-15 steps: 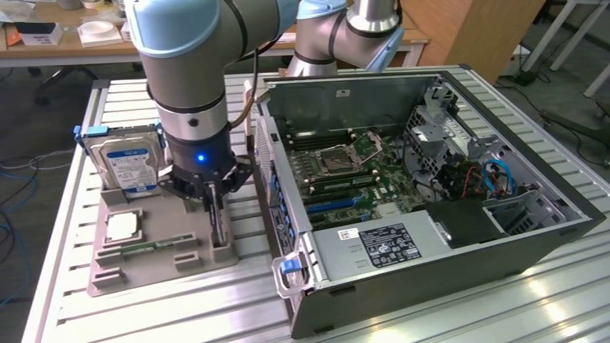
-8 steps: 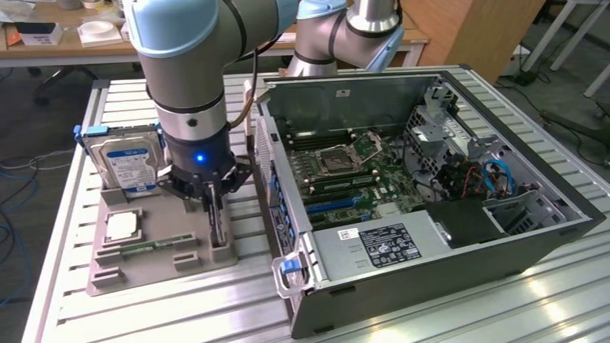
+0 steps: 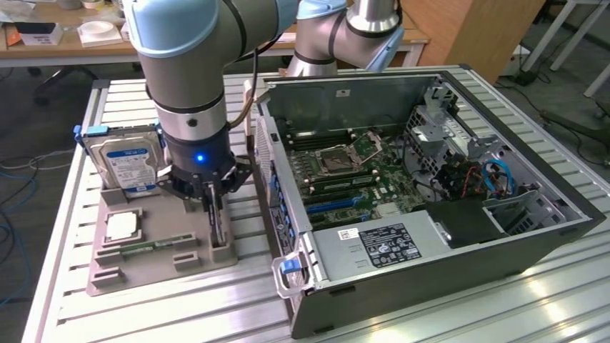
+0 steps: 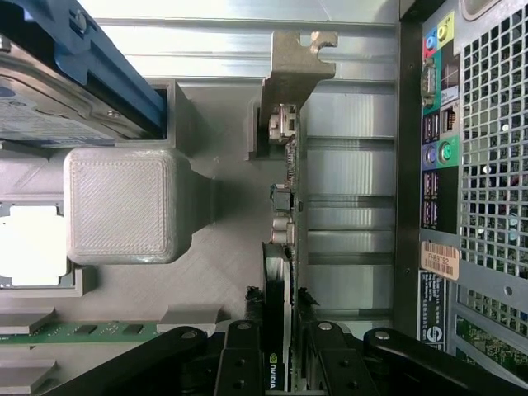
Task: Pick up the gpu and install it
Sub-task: 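Pick up the gpu and move the gpu toward the slot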
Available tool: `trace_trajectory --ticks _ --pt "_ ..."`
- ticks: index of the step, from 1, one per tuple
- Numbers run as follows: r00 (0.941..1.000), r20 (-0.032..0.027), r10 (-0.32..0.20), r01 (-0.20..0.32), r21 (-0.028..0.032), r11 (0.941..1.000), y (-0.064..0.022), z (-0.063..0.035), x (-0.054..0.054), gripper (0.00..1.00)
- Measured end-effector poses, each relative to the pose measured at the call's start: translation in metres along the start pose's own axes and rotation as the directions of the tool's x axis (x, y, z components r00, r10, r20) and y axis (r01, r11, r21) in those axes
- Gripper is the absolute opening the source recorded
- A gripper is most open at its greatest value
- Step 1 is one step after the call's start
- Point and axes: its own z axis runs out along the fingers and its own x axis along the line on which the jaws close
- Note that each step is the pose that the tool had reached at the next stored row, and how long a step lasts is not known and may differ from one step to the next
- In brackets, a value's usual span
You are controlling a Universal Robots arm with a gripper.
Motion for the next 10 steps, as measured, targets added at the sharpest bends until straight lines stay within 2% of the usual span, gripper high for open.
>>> trace_trajectory --ticks 10 --pt "0.9995 -0.0017 -0.03 0.03 -0.0006 0.9995 0.0 0.0 0.0 0.26"
